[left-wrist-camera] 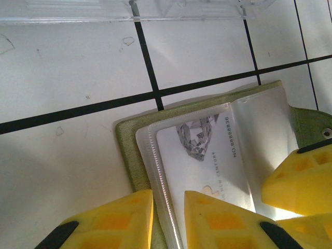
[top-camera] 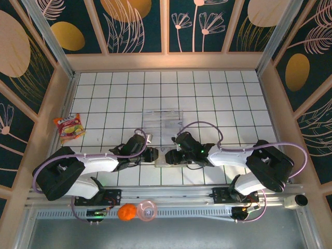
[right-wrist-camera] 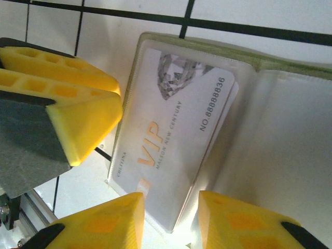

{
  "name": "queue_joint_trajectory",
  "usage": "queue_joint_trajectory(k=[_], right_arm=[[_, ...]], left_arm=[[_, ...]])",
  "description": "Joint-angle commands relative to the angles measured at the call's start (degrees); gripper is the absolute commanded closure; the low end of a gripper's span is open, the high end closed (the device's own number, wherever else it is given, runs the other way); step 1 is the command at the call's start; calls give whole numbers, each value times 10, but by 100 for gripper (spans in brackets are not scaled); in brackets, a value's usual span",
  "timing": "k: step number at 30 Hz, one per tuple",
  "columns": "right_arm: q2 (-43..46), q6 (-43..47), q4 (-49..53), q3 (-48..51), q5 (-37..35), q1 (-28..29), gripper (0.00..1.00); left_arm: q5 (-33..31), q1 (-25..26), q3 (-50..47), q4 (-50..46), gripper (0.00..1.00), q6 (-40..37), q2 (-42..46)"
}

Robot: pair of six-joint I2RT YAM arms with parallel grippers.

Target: Take the credit cards out of the card holder

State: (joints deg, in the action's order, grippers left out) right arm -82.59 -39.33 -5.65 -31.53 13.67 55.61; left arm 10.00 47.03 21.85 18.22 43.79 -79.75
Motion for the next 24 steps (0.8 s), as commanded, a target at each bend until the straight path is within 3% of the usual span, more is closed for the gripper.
queue_joint_trajectory(k=[1,15,20,24], right_arm=[[-13,-3,-11,-1,0,3,69],[-27,5,-53,-6,28,3,72],[-14,0,-21,-5,-8,3,73],[-4,-1,-16,0,-22,0,76]], left_arm=[[-3,2,-4,6,78,4,8],[6,3,-6,13,80,7,11],[-19,2,-3,-14,80,-3,26],[-44,3,5,-34,86,-22,31]])
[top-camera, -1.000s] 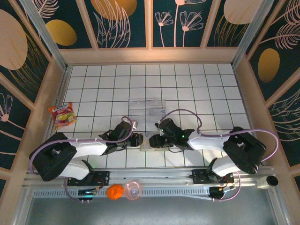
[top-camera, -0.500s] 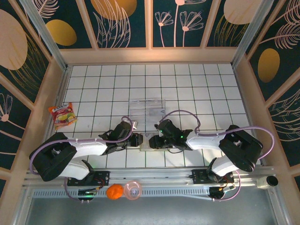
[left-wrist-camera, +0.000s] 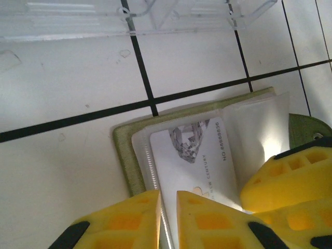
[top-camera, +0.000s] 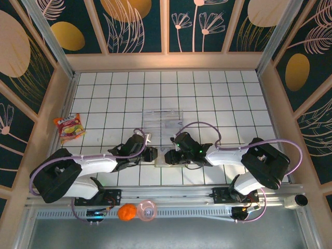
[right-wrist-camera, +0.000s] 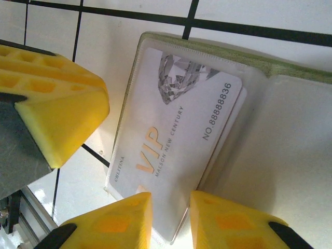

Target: Take the credit cards out of the card holder

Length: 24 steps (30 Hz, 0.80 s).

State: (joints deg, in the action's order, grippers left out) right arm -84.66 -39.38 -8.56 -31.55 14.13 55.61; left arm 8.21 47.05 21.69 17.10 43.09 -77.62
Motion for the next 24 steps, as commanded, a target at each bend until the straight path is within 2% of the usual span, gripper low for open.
queue_joint_trajectory(k=[1,4,9,15,24], right_arm=[[18,-1,13,1,-28,0,77],[21,-4,9,3,-31,-2,81],[17,-8,6,5,-34,-6,81],[27,-18,8,15,-39,-17,78],[8,-16,-15,18,-14,-29,84]], left_arm=[[-28,3,8,-21,86,-19,11],[-31,8,19,-15,91,-32,4],[-27,21,38,11,94,-36,-31],[-45,27,35,-1,100,-23,-62],[-38,33,11,11,100,2,-44]])
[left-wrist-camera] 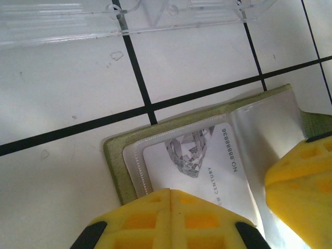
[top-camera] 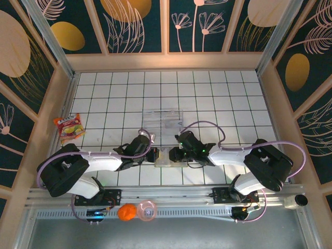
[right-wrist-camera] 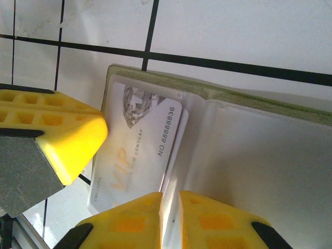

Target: Take the credit cards out of the card holder

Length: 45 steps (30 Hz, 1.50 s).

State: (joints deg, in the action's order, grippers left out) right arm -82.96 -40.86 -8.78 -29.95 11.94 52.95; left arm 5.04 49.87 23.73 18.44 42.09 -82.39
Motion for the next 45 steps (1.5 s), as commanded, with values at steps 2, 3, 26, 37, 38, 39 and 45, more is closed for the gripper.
queue_joint_trajectory(k=[2,3,26,37,38,39,45], right_arm=[[-22,0,-15,-3,7,-2,84],[-27,0,-17,-4,9,-2,84],[-4,3,0,-11,-5,6,80],[-55,10,-10,-39,4,21,77],[-56,10,-8,-40,4,21,78],[-58,10,-7,-40,4,21,78],[-53,3,-2,-31,-5,21,94]], left_arm=[[-5,7,-7,-1,100,13,-5],[-3,8,-8,0,100,13,-9],[3,14,-11,4,100,14,2],[14,15,-6,15,100,17,-12],[16,15,-6,16,100,16,-13],[16,15,-5,16,100,16,-13],[14,15,-7,11,100,17,-5]])
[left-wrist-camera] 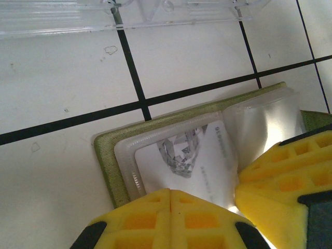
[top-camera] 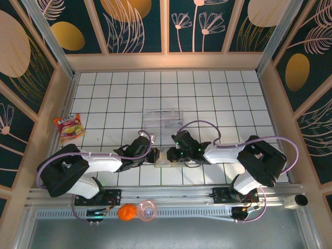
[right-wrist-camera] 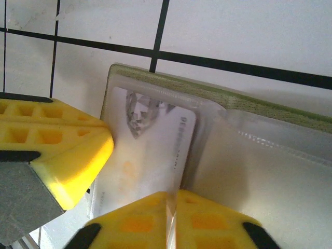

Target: Take the credit cards out of the card holder

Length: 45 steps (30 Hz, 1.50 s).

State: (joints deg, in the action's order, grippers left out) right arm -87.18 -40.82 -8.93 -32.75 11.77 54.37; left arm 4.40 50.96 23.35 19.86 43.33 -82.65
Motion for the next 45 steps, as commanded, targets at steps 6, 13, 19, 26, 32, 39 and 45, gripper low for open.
queue_joint_trajectory(k=[6,13,19,26,32,39,45], right_arm=[[11,-13,35,11,-52,7,100],[49,-28,83,25,-105,9,100],[73,-21,74,34,-101,9,100],[75,-6,59,27,-94,11,90],[66,-9,45,28,-86,12,89],[64,-8,47,25,-84,12,89],[72,-6,51,24,-88,12,87]], left_arm=[[7,4,-8,-17,100,5,10],[3,4,-20,-8,100,12,10],[9,4,-17,-13,100,6,27],[-10,32,17,-48,50,-28,56],[-61,57,50,-91,48,-34,-6],[-73,66,55,-94,65,-41,-21],[-77,68,52,-104,56,-44,-27]])
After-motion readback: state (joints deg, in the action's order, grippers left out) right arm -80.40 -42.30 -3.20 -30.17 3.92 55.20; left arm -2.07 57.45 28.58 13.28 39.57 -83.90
